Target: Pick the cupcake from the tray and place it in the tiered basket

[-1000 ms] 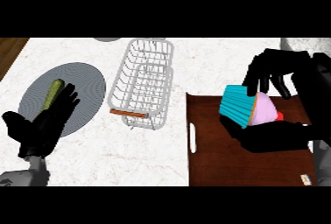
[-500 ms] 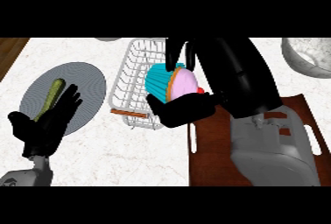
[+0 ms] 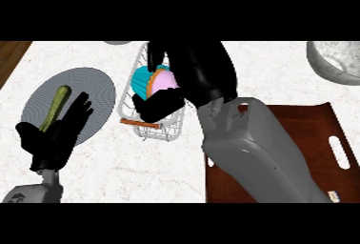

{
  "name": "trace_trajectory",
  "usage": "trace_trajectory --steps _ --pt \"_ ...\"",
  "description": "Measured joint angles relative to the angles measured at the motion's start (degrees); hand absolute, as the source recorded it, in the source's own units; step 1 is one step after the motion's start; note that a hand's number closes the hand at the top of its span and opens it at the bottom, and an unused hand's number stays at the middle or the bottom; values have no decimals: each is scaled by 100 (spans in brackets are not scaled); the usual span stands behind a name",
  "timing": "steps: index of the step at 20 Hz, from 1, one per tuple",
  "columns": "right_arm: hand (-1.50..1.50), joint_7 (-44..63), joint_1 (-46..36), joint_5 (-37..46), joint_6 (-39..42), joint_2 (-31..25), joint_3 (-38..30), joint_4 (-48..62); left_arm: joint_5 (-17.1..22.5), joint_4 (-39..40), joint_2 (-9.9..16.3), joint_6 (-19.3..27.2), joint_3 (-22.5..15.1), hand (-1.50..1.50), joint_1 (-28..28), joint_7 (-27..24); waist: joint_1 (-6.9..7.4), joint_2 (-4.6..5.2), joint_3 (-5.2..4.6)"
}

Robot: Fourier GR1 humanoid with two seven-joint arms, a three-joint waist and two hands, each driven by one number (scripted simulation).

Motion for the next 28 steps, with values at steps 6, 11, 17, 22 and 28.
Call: trace_trajectory --steps 6,11,17,22,28 --pt "150 -311 -167 74 -444 17 151 742 -15 -70 11 -46 107 0 43 6 -5 -1 1" --pt "150 -434 -208 242 -999 20 415 1254 12 -223 52 -150 171 0 115 77 3 -2 2" --pt "150 -772 -409 212 -2226 22 559 1985 25 -251 45 -204 203 0 66 150 56 12 2" --pt "-150 -1073 -741 -213 -3046 21 796 2757 -3 -294 -12 -220 173 0 80 220 83 16 1" --pt "-150 -1186 -1290 -764 -3525 22 1010 3379 -48 -72 -40 -265 211 0 -74 121 99 22 -1"
